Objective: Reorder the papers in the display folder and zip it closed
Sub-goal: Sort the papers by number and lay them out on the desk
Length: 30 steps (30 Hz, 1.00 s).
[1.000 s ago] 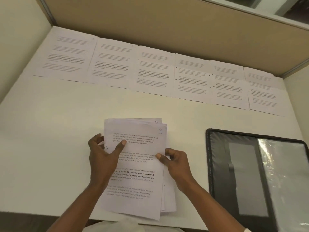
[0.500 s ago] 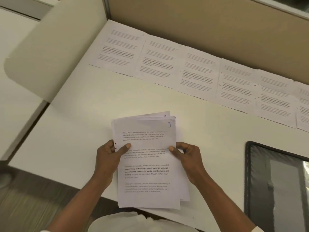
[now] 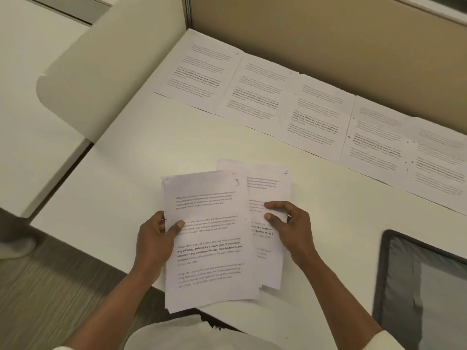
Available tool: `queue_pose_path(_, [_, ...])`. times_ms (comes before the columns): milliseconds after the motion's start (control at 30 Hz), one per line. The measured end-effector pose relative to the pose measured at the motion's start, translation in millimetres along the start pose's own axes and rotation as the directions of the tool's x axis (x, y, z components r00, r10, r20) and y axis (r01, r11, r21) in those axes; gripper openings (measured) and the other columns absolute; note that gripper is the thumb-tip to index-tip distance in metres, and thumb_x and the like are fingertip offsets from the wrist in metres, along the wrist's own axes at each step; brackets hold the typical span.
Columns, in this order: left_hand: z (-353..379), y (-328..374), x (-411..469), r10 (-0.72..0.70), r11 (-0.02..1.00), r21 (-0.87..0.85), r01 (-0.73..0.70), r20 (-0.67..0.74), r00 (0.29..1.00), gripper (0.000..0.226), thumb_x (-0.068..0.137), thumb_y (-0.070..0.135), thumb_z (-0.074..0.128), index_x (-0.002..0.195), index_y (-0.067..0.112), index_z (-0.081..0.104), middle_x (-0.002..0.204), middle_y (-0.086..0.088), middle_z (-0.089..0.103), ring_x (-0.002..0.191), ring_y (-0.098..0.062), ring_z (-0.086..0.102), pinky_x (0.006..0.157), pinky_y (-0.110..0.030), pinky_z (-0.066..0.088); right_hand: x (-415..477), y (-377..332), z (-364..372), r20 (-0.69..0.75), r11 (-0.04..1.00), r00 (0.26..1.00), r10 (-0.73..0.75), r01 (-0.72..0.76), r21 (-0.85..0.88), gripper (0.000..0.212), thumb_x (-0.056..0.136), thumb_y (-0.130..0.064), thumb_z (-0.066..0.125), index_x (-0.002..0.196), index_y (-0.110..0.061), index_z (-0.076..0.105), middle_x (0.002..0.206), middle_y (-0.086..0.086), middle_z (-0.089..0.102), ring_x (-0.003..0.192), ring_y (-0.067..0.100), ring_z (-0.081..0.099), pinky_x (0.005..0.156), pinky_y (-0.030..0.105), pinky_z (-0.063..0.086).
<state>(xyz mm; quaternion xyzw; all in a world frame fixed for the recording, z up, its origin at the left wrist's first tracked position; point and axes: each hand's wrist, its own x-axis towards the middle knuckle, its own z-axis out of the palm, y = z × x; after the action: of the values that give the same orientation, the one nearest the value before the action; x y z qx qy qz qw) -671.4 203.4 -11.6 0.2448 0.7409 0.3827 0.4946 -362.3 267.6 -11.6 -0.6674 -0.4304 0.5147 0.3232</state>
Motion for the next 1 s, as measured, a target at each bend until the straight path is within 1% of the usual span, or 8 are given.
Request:
queue_pose_path(67, [-3, -5, -3, 0.012, 1.0, 0.006, -0.011, -0.04, 0.999, 0.018, 0.098, 0.02, 0.077, 0.115, 0.023, 0.074, 0.104, 0.004, 0.082, 0.093, -0.023, 0.079, 0.083, -0.048, 0.065, 12, 8, -7, -0.034, 0.989, 0.997, -0.067, 0.062, -0.135, 0.032, 0.087, -0.012, 0.083, 0.106, -0.036, 0.076, 0.114, -0.021, 0.075, 0.112, 0.005, 0.067, 0.096, 0.033, 0.056])
queue_pose_path(167, [-6, -10, -11, 0.022, 1.0, 0.01, -0.021, -0.095, 0.995, 0.016, 0.1, 0.019, 0.074, 0.115, 0.026, 0.073, 0.104, 0.007, 0.081, 0.095, -0.022, 0.079, 0.085, -0.048, 0.064, 28, 9, -16, -0.057, 0.957, 0.988, -0.142, 0.122, -0.263, 0.032, 0.086, -0.013, 0.084, 0.108, -0.033, 0.071, 0.112, -0.027, 0.071, 0.108, -0.006, 0.062, 0.087, 0.011, 0.044])
queue_pose_path(200, [-7, -12, -14, 0.024, 1.0, 0.007, -0.023, -0.11, 0.994, 0.016, 0.1, 0.019, 0.074, 0.115, 0.027, 0.073, 0.105, 0.008, 0.081, 0.096, -0.022, 0.078, 0.086, -0.049, 0.064, 34, 8, -18, -0.055, 0.951, 0.987, -0.154, 0.132, -0.281, 0.03, 0.086, -0.014, 0.084, 0.108, -0.032, 0.071, 0.111, -0.028, 0.071, 0.106, -0.004, 0.062, 0.088, 0.012, 0.045])
queue_pose_path(400, [-20, -16, -34, 0.011, 0.996, -0.081, -0.025, -0.166, 0.986, 0.023, 0.1, 0.012, 0.073, 0.119, 0.025, 0.074, 0.107, 0.004, 0.082, 0.095, -0.023, 0.079, 0.086, -0.049, 0.064, 65, -8, 4, -0.064, 0.943, 0.982, -0.179, 0.152, -0.297, 0.025, 0.084, -0.019, 0.086, 0.1, -0.03, 0.071, 0.106, -0.027, 0.072, 0.109, 0.005, 0.065, 0.106, 0.043, 0.049])
queue_pose_path(600, [-40, -10, -41, 0.012, 0.986, -0.16, -0.04, -0.173, 0.985, 0.027, 0.098, 0.009, 0.073, 0.122, 0.021, 0.074, 0.11, 0.0, 0.081, 0.097, -0.026, 0.08, 0.085, -0.052, 0.064, 85, -38, 69, -0.096, 0.95, 0.97, -0.221, 0.192, -0.246, 0.018, 0.087, -0.011, 0.083, 0.099, -0.019, 0.072, 0.104, -0.015, 0.073, 0.095, -0.01, 0.06, 0.102, 0.027, 0.049])
queue_pose_path(767, [-70, -3, -25, 0.013, 0.985, -0.168, -0.04, -0.16, 0.987, 0.027, 0.097, 0.008, 0.073, 0.12, 0.021, 0.074, 0.109, -0.003, 0.082, 0.095, -0.029, 0.08, 0.084, -0.056, 0.064, 95, -58, 136, -0.067, 0.94, 0.973, -0.22, 0.193, -0.283, 0.023, 0.09, -0.021, 0.08, 0.112, -0.017, 0.074, 0.114, -0.005, 0.071, 0.108, 0.008, 0.06, 0.103, 0.025, 0.045])
queue_pose_path(867, [-91, -1, -12, 0.006, 0.985, -0.167, -0.03, -0.143, 0.99, 0.027, 0.097, 0.007, 0.072, 0.121, 0.019, 0.074, 0.11, -0.005, 0.081, 0.096, -0.03, 0.08, 0.086, -0.058, 0.063, 98, -69, 170, 0.012, 0.932, 0.978, -0.21, 0.204, -0.3, 0.036, 0.089, -0.026, 0.081, 0.123, -0.018, 0.073, 0.122, -0.004, 0.069, 0.114, 0.015, 0.064, 0.106, 0.03, 0.047])
queue_pose_path(1000, [-115, 3, 2, 0.0, 0.983, -0.183, -0.025, -0.136, 0.991, 0.028, 0.097, 0.006, 0.071, 0.122, 0.016, 0.073, 0.111, -0.006, 0.081, 0.098, -0.03, 0.079, 0.088, -0.058, 0.063, 99, -84, 201, 0.113, 0.902, 0.977, -0.181, 0.211, -0.378, 0.043, 0.087, -0.023, 0.08, 0.129, -0.023, 0.07, 0.125, -0.007, 0.07, 0.103, 0.018, 0.068, 0.102, 0.041, 0.054])
